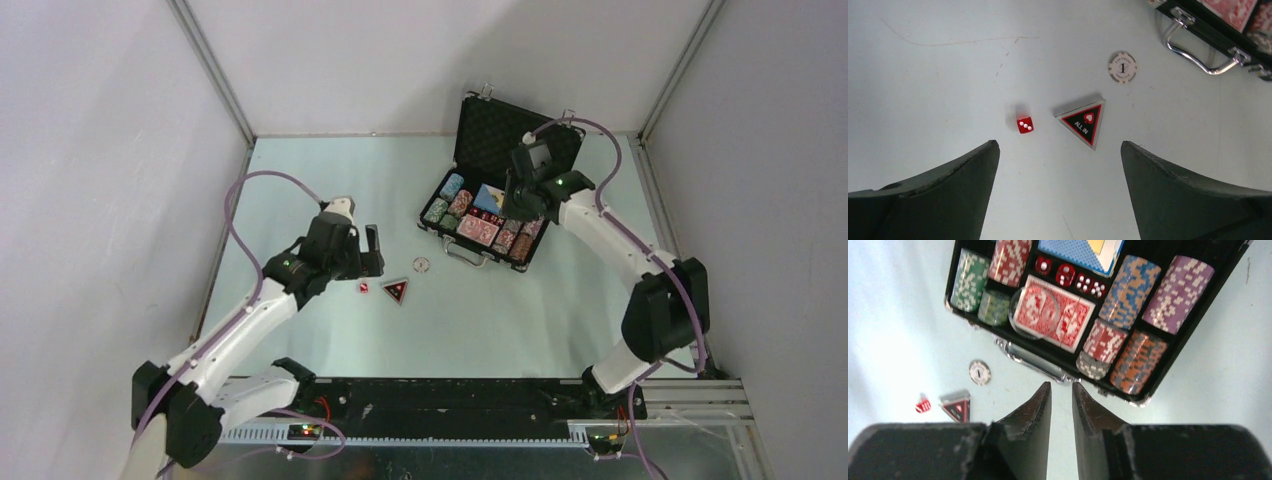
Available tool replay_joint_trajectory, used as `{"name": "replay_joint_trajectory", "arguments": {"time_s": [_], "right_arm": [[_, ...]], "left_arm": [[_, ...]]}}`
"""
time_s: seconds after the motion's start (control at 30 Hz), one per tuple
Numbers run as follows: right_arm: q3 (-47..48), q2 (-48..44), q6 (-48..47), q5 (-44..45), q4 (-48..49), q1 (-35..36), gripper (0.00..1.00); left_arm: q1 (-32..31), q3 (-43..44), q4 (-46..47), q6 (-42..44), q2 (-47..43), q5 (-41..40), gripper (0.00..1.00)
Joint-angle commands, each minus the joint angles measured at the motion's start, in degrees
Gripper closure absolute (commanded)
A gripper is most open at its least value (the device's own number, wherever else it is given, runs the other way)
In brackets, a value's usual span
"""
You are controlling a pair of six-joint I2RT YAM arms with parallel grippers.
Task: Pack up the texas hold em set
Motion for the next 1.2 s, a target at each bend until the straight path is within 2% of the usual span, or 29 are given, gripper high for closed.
{"name": "replay_joint_trajectory", "arguments": {"time_s": [0.0,0.13,0.27,0.37,0.43,0.5,0.53,0.6,0.77,0.97,1.13,1.17], "right_arm": [[-4.48,-8.45,-6.53,2.85,4.28,3.32,0.77],[-9.74,-17.44,-9.49,3.81,12.71,5.04,0.74],[-11.51,-19.38,-13.82,-2.28,15.32,4.48,0.65],[-14.38,-21.67,-16.78,-3.22,17.07,4.84,0.6],[-17.76,-25.09,-17.67,-4.77,21.06,4.79,0.54],[-21.72,-29.29,-19.23,-5.54,26.25,4.75,0.44],[-22.93,-31.82,-19.93,-5.94,29.34,4.78,0.36],[-25.62,-34.45,-21.86,-6.81,31.86,4.68,0.29],[-27.27,-35.85,-25.62,-10.42,31.09,4.61,0.28],[-27.22,-36.42,-27.31,-17.46,28.2,3.54,0.28],[-27.26,-36.5,-28.44,-16.1,27.61,3.84,0.29],[-27.28,-36.52,-28.54,-15.59,27.5,3.92,0.29]], "left_arm": [[2.27,6.17,-3.98,-7.65,5.69,-3.64,0.02],[3.98,7.82,-5.97,-11.25,10.11,-5.21,0.02],[5.56,9.05,-6.05,-13.92,11.44,-5.56,0.02],[7.08,9.09,-5.45,-16.48,12.46,-4.97,0.02],[8.57,9.48,-5.89,-18.5,13.44,-3.82,0.02],[9.76,9.82,-6.22,-20.23,14.04,-2.91,0.02],[10.29,9.92,-6.48,-20.91,14.19,-2.84,0.02],[10.92,10.3,-7.05,-23.2,14.71,-3.0,0.02],[11.76,11.57,-9.97,-30.15,17.97,-3.23,0.02],[11.98,11.9,-9.7,-33.77,22.16,-1.26,0.02],[12.06,12.07,-9.32,-36.79,24.1,-1.14,0.0],[12.01,12.06,-9.5,-37.14,24.31,-0.79,0.03]]}}
